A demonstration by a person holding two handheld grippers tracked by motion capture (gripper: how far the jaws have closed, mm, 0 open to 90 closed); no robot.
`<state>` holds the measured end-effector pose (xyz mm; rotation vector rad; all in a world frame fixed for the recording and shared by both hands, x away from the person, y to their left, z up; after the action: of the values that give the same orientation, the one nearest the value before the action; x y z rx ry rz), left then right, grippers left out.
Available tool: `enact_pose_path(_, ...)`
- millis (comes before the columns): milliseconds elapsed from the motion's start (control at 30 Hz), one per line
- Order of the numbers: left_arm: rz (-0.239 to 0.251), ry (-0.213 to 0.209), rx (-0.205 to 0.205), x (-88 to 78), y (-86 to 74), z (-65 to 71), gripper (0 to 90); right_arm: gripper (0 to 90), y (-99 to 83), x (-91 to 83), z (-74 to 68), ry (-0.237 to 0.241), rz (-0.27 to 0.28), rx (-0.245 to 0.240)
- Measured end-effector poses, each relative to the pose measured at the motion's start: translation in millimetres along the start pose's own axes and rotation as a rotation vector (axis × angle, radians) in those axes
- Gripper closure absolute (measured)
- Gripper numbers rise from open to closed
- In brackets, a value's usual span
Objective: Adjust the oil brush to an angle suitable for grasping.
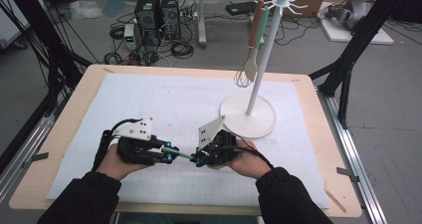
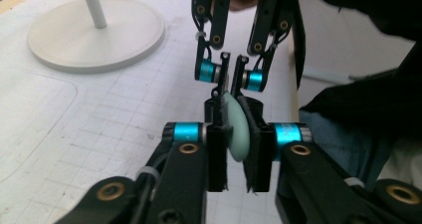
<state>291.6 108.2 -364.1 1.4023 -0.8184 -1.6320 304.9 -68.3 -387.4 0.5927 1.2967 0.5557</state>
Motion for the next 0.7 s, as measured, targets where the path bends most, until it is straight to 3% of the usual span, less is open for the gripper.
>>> enact_pose_path(167, 0.020, 0.006, -0.004, -2.6, 3.3, -0.6, 74.8, 84.6, 1.3, -1.0, 0.3, -0.001, 0.022, 0.013)
enact_pose_path(233, 0.018, -0.007, 0.011, -2.8, 3.9, -0.1, 81.8, 84.6, 1.9, -1.3, 0.1, -0.001, 0.025, 0.017)
enact_pose_path(300, 0.025, -0.013, 0.003, -1.7, 4.7, 0.6, 82.3, 84.5, 2.0, -1.1, 0.8, -0.003, 0.031, 0.015)
enact_pose_path(433, 0.000, -0.005, 0.010, -0.3, 4.9, 1.3, 82.9, 78.7, 2.3, 0.4, -1.5, -0.005, 0.019, 0.006)
enact_pose_path(700, 0.027, -0.004, 0.012, -0.5, 7.0, 1.3, 80.8, 84.5, 3.0, 0.8, -2.0, -0.004, 0.024, 0.015)
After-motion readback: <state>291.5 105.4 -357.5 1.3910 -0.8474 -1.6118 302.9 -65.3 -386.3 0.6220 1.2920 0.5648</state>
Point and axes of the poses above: each handheld gripper's, and its own axes: x roughly forward along the jaws, y roughly out of its top, z roughly to its right, the point moved 5 cm from there along x, roughly forward along the jaws, and after that the axes turned 10 degrees about -y, right-handed, at the moved point
